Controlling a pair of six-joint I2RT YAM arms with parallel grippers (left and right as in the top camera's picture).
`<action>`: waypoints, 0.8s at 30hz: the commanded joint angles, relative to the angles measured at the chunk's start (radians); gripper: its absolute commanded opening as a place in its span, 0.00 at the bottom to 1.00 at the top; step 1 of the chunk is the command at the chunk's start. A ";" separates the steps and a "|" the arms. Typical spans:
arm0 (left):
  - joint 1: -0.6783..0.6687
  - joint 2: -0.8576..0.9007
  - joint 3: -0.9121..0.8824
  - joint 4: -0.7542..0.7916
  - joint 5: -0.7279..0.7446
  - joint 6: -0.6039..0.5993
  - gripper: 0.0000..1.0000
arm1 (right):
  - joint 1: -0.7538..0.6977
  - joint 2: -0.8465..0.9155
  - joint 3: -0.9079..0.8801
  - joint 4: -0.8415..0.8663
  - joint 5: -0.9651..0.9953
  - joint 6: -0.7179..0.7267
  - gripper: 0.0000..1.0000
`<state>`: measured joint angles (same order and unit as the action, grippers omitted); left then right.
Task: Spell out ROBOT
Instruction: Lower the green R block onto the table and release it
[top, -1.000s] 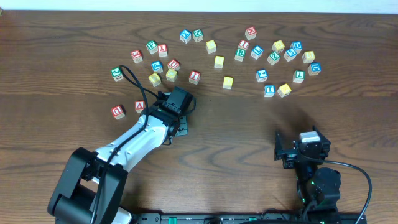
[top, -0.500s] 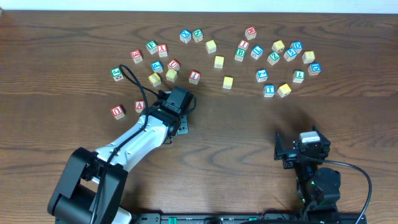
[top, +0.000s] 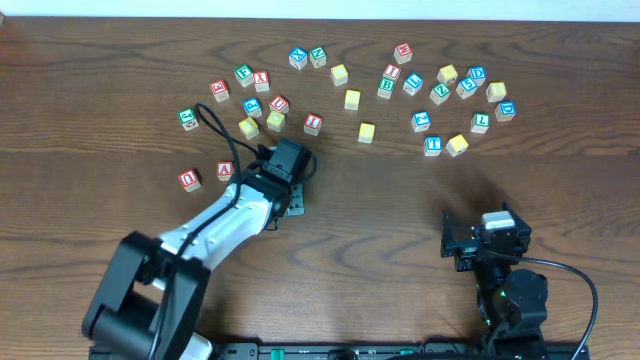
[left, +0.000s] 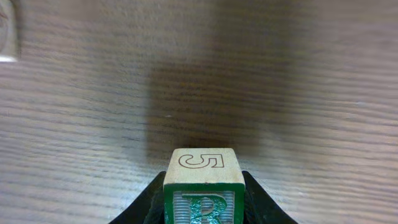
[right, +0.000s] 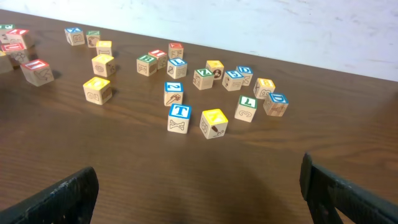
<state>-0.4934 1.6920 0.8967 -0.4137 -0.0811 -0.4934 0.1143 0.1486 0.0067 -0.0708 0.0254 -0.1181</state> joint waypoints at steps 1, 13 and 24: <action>0.004 0.064 -0.010 0.006 0.004 0.013 0.13 | -0.004 -0.002 -0.001 -0.004 -0.003 -0.011 0.99; 0.004 0.074 -0.009 0.019 0.021 0.010 0.13 | -0.004 -0.002 -0.001 -0.004 -0.002 -0.010 0.99; 0.004 0.071 -0.009 0.012 0.021 0.010 0.69 | -0.004 -0.002 -0.001 -0.004 -0.002 -0.010 0.99</action>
<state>-0.4938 1.7374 0.9009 -0.3847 -0.0772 -0.4892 0.1143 0.1486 0.0067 -0.0708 0.0254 -0.1181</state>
